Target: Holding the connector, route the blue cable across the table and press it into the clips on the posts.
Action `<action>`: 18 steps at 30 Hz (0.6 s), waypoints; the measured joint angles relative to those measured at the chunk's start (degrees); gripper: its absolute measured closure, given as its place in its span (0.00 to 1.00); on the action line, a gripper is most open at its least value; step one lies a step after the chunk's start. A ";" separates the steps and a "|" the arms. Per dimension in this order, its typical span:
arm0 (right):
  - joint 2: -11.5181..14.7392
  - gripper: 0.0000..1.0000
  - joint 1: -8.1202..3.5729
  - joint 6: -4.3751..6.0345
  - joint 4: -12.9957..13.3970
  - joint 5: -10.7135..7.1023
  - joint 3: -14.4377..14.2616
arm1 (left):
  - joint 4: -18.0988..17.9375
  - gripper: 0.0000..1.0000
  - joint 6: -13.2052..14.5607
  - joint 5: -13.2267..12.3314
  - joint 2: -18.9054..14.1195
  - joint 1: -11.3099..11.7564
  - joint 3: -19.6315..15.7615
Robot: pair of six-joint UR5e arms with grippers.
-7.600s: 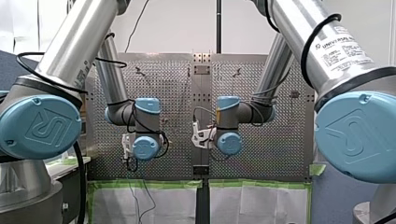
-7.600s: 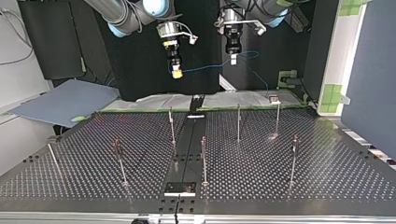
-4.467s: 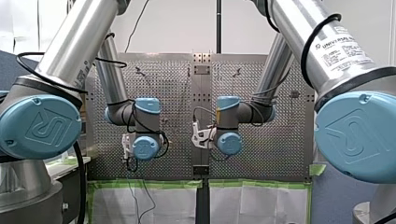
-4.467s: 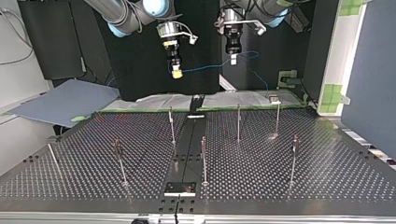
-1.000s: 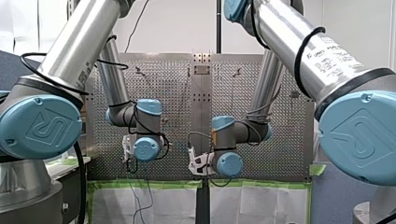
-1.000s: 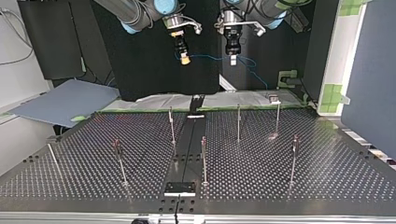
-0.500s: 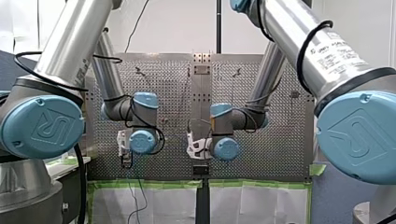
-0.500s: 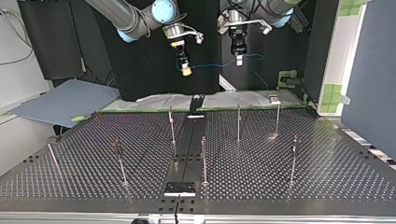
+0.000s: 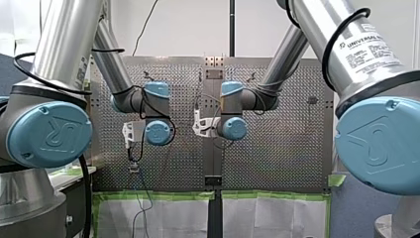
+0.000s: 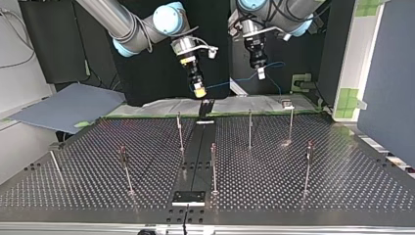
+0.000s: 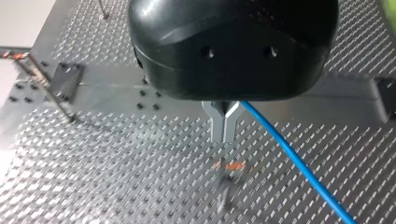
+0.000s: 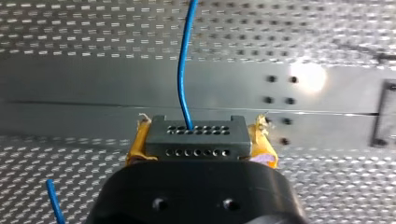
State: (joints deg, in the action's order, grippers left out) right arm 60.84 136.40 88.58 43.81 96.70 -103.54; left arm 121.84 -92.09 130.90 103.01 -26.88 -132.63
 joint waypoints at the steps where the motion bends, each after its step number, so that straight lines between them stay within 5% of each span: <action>1: 0.48 1.00 -0.04 0.01 -0.47 -0.10 0.47 | 0.67 1.00 0.09 0.60 -0.65 0.48 0.45; 18: 7.51 1.00 1.69 -1.57 -8.62 -1.51 8.35 | 9.54 1.00 -4.38 -0.28 -9.52 8.06 5.45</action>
State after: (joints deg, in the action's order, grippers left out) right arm 68.34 138.10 87.01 35.19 95.19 -95.19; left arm 131.39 -96.47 130.62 93.49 -18.82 -127.18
